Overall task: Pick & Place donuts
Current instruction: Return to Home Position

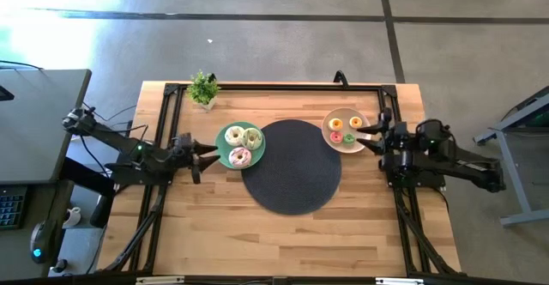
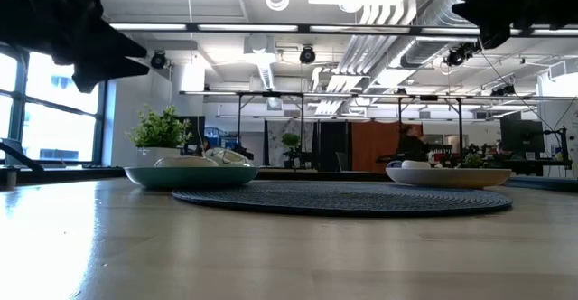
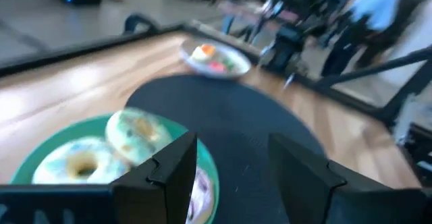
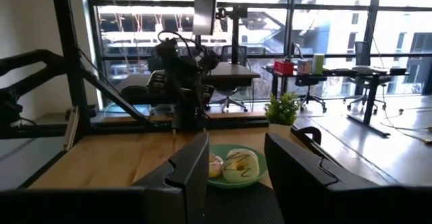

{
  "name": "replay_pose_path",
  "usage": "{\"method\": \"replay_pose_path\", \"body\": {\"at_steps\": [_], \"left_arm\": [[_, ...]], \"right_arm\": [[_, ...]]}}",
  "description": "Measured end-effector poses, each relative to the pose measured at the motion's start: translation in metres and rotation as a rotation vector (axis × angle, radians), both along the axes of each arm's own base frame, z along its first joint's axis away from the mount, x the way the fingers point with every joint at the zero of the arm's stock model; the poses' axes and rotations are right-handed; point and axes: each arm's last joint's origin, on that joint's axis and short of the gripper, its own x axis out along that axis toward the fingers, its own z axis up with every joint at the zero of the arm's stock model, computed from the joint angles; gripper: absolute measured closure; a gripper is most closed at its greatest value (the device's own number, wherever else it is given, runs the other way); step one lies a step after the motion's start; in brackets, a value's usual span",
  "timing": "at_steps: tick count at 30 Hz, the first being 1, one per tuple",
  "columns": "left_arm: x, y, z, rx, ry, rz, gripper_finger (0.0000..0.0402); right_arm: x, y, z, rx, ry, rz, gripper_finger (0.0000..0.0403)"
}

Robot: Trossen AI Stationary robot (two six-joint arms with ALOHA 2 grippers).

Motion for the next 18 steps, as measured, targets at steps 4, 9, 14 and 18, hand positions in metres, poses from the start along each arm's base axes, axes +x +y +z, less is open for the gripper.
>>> {"method": "replay_pose_path", "body": {"at_steps": [4, 9, 14, 18], "left_arm": [[-0.004, 0.001, -0.013, 0.064, -0.080, -0.035, 0.0220], [-0.008, 0.003, -0.024, 0.084, -0.107, -0.030, 0.0220], [-0.009, 0.004, -0.025, 0.091, -0.095, -0.017, 0.0220], [-0.009, 0.004, -0.029, 0.099, -0.061, -0.011, 0.0220]], "right_arm": [[0.007, -0.001, -0.017, 0.003, 0.004, 0.026, 0.0263], [0.013, -0.002, -0.035, 0.009, -0.020, 0.065, 0.0263], [0.017, -0.002, -0.048, -0.001, -0.067, 0.096, 0.0263], [0.019, -0.002, -0.059, 0.029, -0.060, 0.097, 0.0263]]}}
